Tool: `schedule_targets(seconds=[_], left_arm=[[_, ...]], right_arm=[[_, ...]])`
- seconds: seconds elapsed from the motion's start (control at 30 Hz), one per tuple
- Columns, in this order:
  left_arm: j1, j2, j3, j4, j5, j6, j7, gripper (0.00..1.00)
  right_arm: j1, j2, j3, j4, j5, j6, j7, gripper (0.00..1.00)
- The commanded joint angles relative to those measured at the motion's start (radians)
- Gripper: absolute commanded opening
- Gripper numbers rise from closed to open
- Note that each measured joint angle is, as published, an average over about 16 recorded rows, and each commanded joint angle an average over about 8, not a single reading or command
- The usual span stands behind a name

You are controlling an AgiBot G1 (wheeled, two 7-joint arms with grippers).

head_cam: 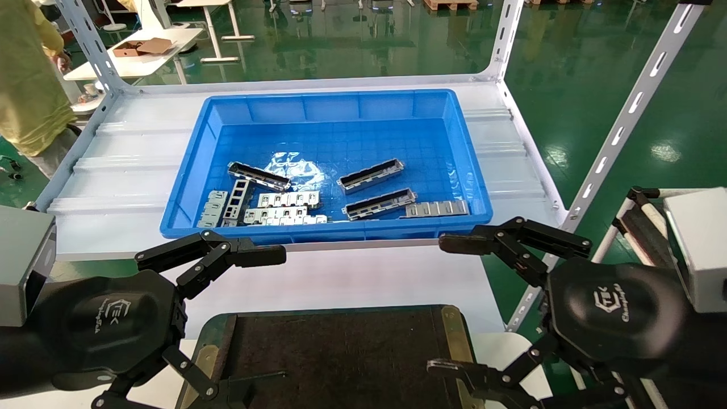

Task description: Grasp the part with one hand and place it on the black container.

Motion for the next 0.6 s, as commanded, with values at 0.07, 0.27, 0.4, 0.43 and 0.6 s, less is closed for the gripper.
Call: schedule_targets(seconds=[0.07,0.27,0.4,0.43,0.6], left_arm=[[0.000,0.000,0.000,0.000,0.000,0.000,0.000,1.00],[0.000,0.001,0.000,0.001,-0.001,0.000,0.000,1.00],[-0.002,0.003,0.000,0.005,-0.002,-0.001,-0.002,1.00],[-0.003,0.003,0.001,0.006,-0.002,-0.002,-0.002,1.00],[-0.011,0.011,0.005,0.016,0.006,-0.003,0.003,1.00]], right_arm=[[0.000,0.000,0.000,0.000,0.000,0.000,0.000,1.00],[0.000,0.000,0.000,0.000,0.000,0.000,0.000,1.00],[0.000,0.000,0.000,0.000,0.000,0.000,0.000,1.00],[0.000,0.000,0.000,0.000,0.000,0.000,0.000,1.00],[0.000,0.000,0.000,0.000,0.000,0.000,0.000,1.00]])
